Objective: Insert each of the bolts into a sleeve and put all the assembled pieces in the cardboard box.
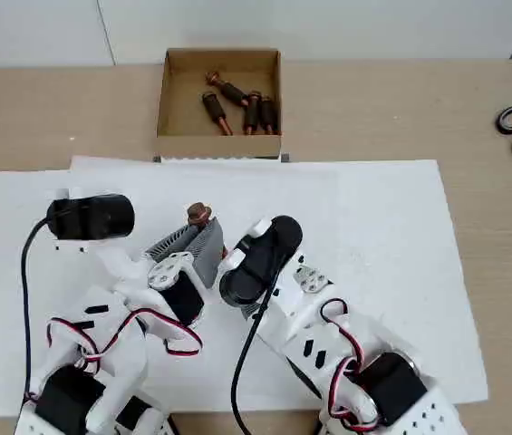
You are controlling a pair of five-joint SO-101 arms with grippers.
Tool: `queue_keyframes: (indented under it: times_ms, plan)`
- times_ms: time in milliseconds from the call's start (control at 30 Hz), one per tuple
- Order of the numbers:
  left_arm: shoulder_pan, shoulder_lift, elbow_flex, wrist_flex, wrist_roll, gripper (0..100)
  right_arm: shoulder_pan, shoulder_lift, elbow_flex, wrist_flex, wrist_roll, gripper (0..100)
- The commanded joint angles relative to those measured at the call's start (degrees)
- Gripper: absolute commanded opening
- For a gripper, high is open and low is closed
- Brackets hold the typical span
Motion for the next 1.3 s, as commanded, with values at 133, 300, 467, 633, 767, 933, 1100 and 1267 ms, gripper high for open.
queue_keyframes:
  times_ms: [133,300,467,633,767,933,1100,1267]
  plan:
    - [0.3,-0.8,-0.6,-1.9,0.2,0,-1.5,-0.8,-0.4,-1.5,0.6,0.4]
    - [-0.1,-0.8,-0.7,-4.2,0.2,0,-4.5,-1.0,-0.4,-2.6,0.6,0.4]
    - [-0.1,-0.8,-0.7,-3.3,0.2,0,-4.5,-0.7,-0.4,-7.2,0.6,0.4]
    - [-0.2,-1.1,-0.8,-2.7,0.2,0,-4.4,-0.8,-0.4,-7.2,0.6,0.4]
    - [-0.5,-1.1,-1.5,-2.8,0.2,0,-3.8,-1.0,-0.4,-7.1,0.6,0.4]
    - [-1.8,-0.8,-3.6,-2.7,0.2,0,-0.9,-1.0,-0.5,-7.2,0.6,0.4]
    - [-1.8,-0.8,-3.3,-2.6,0.2,0,-0.9,-1.0,-0.5,-7.5,0.6,0.4]
    - [-1.5,-0.7,-3.1,-1.8,0.2,0,-1.0,-1.0,-0.7,-7.6,0.6,0.4]
